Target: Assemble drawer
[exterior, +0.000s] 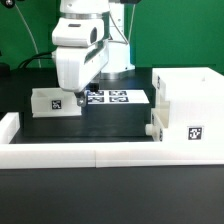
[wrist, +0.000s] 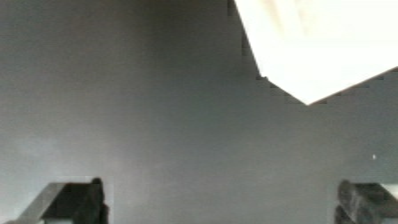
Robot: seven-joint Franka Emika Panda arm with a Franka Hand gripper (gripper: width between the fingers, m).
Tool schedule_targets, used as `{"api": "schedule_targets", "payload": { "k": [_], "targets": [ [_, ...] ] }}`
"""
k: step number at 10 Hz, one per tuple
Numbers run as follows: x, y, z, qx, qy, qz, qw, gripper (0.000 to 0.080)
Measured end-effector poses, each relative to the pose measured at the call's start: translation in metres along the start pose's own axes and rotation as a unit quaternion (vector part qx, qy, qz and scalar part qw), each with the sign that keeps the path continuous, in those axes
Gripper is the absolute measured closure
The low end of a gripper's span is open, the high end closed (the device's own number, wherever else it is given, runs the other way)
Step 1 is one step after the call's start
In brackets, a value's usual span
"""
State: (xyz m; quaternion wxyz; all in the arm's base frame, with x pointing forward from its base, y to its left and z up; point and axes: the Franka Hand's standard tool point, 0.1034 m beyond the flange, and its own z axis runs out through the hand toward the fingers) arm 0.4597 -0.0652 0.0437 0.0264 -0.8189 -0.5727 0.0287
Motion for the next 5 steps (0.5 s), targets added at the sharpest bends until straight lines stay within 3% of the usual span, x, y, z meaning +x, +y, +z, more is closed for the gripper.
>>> {"api": "schedule_targets", "payload": {
  "k": [2, 5],
  "targets": [
    [0.001, 0.000, 0.000, 0.001, 0.002, 0.052, 0.999, 0.0151],
    [-0.021, -0.004, 0.005, -0.025, 0.026, 0.199, 0.979, 0.0151]
  ]
}}
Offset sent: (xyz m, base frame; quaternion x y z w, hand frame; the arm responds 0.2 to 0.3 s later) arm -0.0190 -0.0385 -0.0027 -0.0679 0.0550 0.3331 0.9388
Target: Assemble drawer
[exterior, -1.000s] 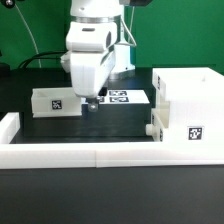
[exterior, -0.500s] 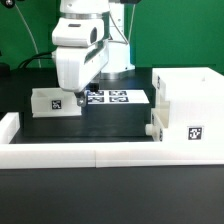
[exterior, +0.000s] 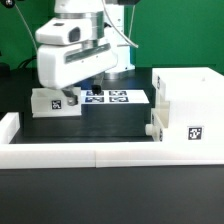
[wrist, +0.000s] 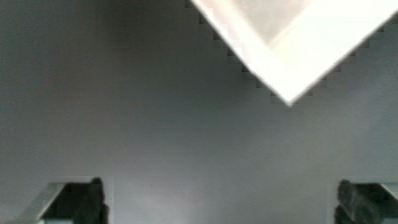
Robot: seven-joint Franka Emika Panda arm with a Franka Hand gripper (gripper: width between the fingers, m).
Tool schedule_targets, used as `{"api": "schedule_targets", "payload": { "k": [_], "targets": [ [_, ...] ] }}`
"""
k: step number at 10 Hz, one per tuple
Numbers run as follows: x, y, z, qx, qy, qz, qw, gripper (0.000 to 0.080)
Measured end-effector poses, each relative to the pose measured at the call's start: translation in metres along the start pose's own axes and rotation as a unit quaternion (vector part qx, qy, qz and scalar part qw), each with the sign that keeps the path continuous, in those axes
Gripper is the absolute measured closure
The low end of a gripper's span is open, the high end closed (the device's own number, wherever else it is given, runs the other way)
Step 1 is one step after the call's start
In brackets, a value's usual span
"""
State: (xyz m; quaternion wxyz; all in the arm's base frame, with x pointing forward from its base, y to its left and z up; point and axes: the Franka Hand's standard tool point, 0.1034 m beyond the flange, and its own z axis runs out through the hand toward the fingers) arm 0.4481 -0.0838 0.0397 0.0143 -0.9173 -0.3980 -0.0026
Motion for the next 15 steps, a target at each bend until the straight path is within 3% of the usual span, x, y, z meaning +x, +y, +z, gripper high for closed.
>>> {"api": "schedule_targets", "payload": {
  "k": [2, 7, 11, 15],
  "targets": [
    [-0.011, -0.011, -0.002, -0.015, 0.013, 0.106, 0.994, 0.0151],
    [-0.035, -0.019, -0.004, -0.012, 0.023, 0.318, 0.948, 0.0151],
    [-0.033, -0.021, -0.003, -0.007, 0.025, 0.383, 0.923, 0.0151],
    [-0.062, -0.035, 0.017, -0.016, 0.020, 0.367, 0.930, 0.0151]
  ]
}}
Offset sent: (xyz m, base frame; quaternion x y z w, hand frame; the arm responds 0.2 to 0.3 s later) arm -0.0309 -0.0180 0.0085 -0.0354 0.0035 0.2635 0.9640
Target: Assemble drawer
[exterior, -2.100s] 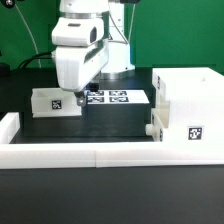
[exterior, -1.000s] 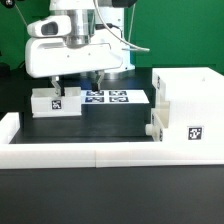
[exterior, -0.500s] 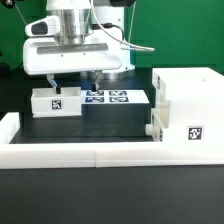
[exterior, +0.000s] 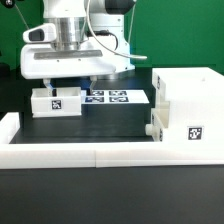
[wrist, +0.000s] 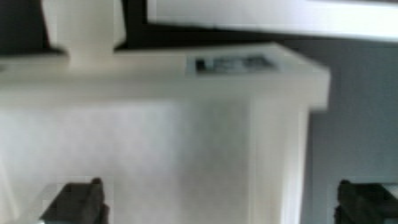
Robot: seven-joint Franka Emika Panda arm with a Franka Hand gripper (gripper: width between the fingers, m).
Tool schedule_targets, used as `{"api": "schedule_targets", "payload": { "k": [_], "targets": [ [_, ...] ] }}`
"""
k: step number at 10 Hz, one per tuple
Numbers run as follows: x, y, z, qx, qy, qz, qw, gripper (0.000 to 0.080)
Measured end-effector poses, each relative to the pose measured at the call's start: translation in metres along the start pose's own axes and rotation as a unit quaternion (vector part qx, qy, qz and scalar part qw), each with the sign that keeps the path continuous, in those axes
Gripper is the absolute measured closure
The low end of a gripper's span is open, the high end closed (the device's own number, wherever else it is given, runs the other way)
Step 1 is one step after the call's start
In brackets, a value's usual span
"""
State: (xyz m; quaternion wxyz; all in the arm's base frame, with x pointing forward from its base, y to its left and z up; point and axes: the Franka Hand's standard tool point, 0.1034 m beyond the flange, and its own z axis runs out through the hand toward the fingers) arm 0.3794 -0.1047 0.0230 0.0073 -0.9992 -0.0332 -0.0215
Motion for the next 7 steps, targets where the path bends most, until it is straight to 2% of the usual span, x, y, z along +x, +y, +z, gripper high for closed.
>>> {"api": "schedule_targets", "payload": {
  "k": [1, 2, 6, 7],
  "targets": [
    [-0.008, -0.001, 0.006, -0.007, 0.008, -0.001, 1.000, 0.0151],
    [-0.016, -0.005, 0.012, -0.008, 0.007, -0.002, 1.000, 0.0151],
    [-0.014, -0.011, 0.017, -0.009, 0.009, -0.011, 1.000, 0.0151],
    [-0.014, -0.011, 0.017, -0.009, 0.009, -0.011, 1.000, 0.0187]
  ]
}}
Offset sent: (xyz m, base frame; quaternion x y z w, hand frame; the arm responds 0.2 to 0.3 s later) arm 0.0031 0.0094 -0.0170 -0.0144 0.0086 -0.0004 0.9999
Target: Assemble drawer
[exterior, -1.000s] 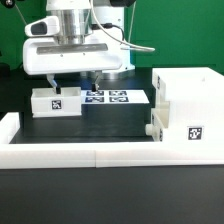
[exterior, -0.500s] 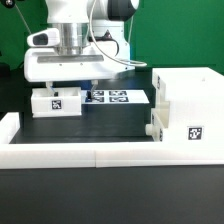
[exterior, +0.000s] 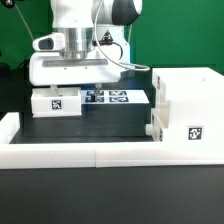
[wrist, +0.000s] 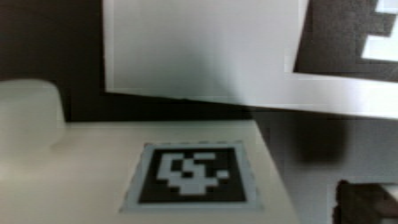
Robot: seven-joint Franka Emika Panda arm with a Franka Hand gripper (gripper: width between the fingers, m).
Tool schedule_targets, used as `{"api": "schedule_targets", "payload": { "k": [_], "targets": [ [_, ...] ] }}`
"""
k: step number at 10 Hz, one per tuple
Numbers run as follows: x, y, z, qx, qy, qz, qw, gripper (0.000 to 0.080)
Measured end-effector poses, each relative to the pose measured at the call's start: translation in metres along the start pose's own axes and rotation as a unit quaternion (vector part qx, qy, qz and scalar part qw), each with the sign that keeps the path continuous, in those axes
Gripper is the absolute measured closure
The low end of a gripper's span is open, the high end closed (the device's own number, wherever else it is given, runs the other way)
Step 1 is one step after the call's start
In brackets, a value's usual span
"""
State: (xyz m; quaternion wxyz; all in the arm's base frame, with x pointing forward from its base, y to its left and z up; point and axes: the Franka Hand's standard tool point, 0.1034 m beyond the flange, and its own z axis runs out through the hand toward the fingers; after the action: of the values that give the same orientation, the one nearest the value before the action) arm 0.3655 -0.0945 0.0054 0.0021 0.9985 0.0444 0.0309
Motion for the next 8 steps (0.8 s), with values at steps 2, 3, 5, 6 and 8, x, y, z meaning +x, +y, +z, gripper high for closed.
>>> {"api": "schedule_targets", "payload": {
  "k": [2, 3, 5, 6, 8],
  "targets": [
    [-0.0001, 0.0000, 0.0000, 0.000, 0.000, 0.000, 1.000, 0.0460],
    [-0.0001, 0.0001, 0.0000, 0.000, 0.000, 0.000, 1.000, 0.0460],
    [-0.0001, 0.0001, 0.0000, 0.000, 0.000, 0.000, 1.000, 0.0754],
    [-0.0001, 0.0001, 0.0000, 0.000, 0.000, 0.000, 1.000, 0.0754],
    [-0.0001, 0.0001, 0.0000, 0.000, 0.000, 0.000, 1.000, 0.0758]
  ]
}}
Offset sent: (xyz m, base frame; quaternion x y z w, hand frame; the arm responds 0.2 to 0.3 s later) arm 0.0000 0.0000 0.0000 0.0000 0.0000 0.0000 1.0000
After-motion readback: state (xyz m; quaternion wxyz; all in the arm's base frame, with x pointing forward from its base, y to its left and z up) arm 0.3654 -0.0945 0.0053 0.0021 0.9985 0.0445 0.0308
